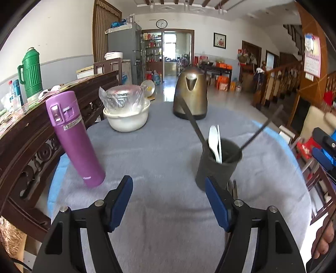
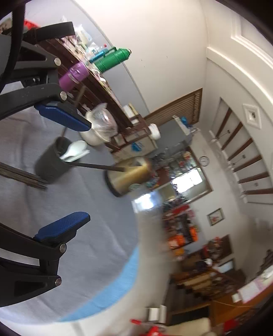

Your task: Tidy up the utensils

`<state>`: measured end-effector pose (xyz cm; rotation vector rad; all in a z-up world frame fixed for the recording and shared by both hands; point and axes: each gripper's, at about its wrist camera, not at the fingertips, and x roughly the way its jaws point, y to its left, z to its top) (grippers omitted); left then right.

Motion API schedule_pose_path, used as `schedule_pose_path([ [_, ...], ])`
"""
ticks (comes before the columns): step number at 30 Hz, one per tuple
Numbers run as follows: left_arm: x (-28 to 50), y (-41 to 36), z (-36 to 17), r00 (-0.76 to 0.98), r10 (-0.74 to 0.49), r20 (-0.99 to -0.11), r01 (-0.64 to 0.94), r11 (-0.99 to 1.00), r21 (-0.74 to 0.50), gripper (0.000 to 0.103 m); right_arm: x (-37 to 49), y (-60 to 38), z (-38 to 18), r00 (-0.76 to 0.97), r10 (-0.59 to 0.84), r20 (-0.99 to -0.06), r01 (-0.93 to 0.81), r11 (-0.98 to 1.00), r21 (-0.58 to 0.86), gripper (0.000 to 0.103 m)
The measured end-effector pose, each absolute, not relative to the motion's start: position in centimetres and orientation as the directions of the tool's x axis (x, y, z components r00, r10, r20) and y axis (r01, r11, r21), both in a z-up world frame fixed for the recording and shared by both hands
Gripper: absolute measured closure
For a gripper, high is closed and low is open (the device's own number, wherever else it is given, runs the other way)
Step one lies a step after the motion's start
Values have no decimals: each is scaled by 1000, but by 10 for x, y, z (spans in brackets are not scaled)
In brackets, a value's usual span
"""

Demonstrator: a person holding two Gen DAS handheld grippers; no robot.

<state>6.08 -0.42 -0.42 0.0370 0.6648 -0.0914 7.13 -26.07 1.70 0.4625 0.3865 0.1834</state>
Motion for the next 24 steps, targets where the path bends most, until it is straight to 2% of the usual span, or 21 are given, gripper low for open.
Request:
schedule_pose_path([
  [7,53,-4,-10,781,-48,-623,92,995,39,30,69,-250,-5,871,298,-392,-102,888,448,21],
  [15,64,-3,-17,765,-30,-643,76,996,44,30,73,-252,-23,866,311,-392,-112,885,452,21],
  [20,67,-3,-24,751,-26,-660,68,997,38,30,82,-264,-44,855,340,-390,-109,855,507,21],
  [24,68,-1,-33,734,-41,-678,66,998,12,30,93,-281,-73,831,413,-372,-112,780,616,21],
])
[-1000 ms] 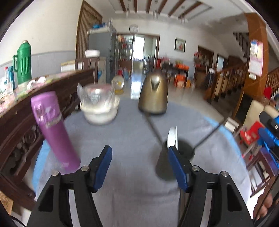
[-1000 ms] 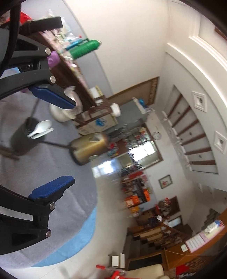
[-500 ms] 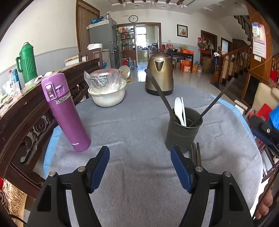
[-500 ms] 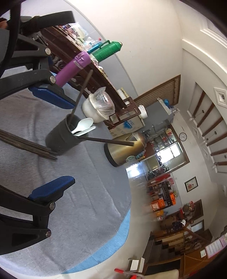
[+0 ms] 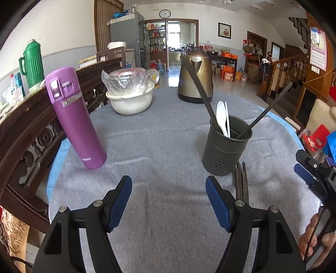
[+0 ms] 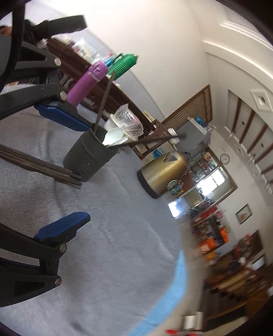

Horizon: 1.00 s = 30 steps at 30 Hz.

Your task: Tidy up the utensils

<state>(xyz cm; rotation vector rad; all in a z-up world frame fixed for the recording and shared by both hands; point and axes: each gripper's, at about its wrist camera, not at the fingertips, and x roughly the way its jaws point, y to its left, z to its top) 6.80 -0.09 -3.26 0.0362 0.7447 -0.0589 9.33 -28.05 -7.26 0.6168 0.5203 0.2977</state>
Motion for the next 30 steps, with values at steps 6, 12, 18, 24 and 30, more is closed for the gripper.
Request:
schedule_pose_path([
  [6,64,-3,-40,736,-36,-676,64,998,17,30,99,-296,-92,836,444,-323,-120,722,682,21],
  [12,62,-11,-33,767,-25,-641,55,998,27,30,100,-298,-91,833,470,-291,-157,706,691,21],
  [18,68,-28,-29,754,-29,-656,67,997,34,30,101,-307,-96,850,444,-285,-120,688,716,21],
  [24,66,-46,-32,726,-45,-686,103,994,44,30,99,-294,-89,855,414,-313,-128,752,646,21],
  [30,52,-47,-31,712,-58,-700,114,993,34,30,100,-287,-89,852,406,-330,-133,777,615,21],
])
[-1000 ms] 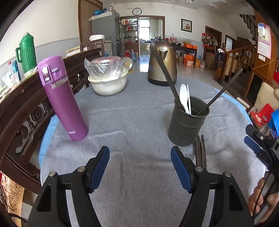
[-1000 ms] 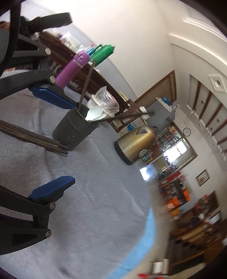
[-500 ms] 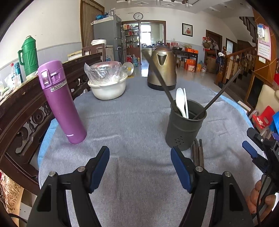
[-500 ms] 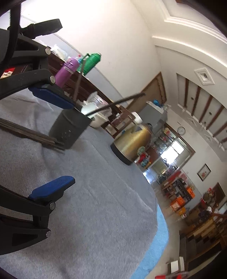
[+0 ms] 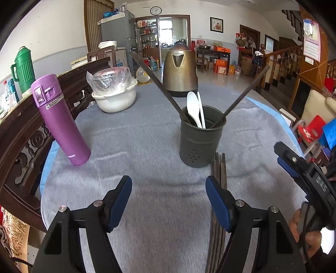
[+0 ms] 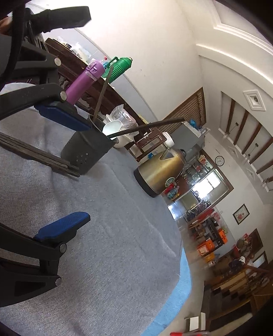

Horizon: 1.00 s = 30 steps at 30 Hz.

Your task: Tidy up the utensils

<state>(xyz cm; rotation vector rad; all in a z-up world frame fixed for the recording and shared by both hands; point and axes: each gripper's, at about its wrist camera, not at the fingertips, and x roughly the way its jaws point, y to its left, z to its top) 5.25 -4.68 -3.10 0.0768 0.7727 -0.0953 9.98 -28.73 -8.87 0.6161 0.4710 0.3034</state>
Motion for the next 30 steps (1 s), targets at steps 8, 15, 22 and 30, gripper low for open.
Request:
schedule_pose_path([
  [8,31,-32,-34,708,-56,-704,88,996,9,30,98,-281,-88,861,372,-348,-122,814,568,21],
  [15,19,-21,-29,714,-68,-697,84,996,-11,30,99,-280,-89,863,348,-365,-101,828,552,21],
  [22,14,-13,-28,715,-77,-695,89,996,-20,30,98,-282,-90,863,330,-382,-78,836,544,21],
  [30,11,-1,-29,715,-62,-696,67,998,-20,30,99,-282,-92,861,322,-394,-67,839,540,21],
])
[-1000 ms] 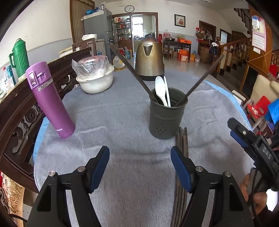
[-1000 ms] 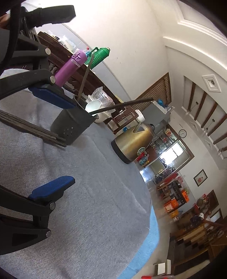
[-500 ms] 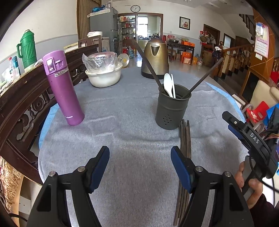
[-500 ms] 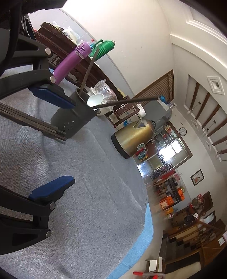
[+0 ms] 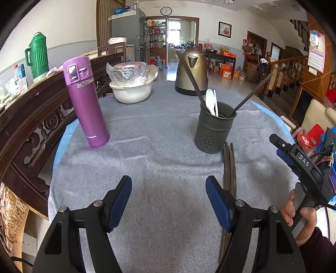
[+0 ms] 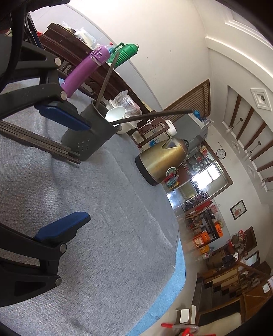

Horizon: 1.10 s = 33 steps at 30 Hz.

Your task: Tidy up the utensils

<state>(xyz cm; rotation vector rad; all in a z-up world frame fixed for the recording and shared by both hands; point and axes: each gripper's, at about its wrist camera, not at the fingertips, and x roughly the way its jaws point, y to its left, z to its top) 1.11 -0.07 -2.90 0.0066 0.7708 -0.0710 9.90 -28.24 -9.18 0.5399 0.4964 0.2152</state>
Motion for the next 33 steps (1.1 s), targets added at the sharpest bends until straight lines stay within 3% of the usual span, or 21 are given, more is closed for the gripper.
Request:
schedule_pose_path([
  [33,2,11,-47,696,-73,-715,78,997,-25,30,102,-284,-93,860,287,-422,-29,853,520,21],
])
